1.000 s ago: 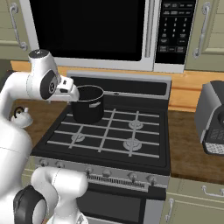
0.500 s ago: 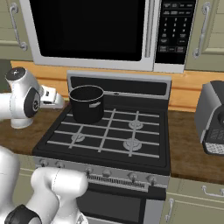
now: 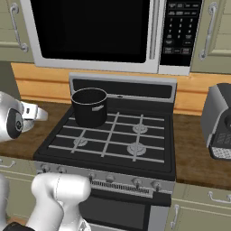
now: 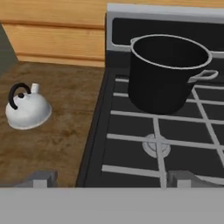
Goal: Pick the kettle from the counter and place it on a stove burner. Then turn the burner on.
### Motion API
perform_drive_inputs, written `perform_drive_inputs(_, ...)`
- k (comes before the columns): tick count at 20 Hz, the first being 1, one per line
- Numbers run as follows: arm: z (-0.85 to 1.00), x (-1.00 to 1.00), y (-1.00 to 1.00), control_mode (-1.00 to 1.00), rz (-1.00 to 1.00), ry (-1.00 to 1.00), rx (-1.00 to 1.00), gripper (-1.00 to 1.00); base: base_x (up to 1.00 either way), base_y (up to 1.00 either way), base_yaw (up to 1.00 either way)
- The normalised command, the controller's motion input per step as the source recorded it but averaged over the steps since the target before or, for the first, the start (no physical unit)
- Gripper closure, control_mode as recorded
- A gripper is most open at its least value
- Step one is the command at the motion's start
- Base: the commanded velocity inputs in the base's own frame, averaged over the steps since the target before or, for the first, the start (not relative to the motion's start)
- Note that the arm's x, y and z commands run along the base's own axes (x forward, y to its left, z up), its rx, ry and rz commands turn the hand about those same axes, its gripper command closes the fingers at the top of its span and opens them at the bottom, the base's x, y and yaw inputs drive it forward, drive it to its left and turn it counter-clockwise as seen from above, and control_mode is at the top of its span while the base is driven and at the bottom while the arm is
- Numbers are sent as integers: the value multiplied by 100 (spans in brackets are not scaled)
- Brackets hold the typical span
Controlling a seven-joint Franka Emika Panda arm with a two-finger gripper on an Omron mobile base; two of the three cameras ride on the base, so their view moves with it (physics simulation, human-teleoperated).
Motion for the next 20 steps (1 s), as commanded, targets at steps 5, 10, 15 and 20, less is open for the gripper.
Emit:
perform_drive_inputs(5,-6,-2,62,-100,0,0,8,-100,0,0,0)
perform_drive_inputs(10,0,0,56,-100,0,0,15,-100,0,0,0)
perform_drive_inputs(15,0,0,49,-100,0,0,9,-100,0,0,0)
perform_drive_inputs(20,0,0,49,-100,0,1,7,-100,0,0,0)
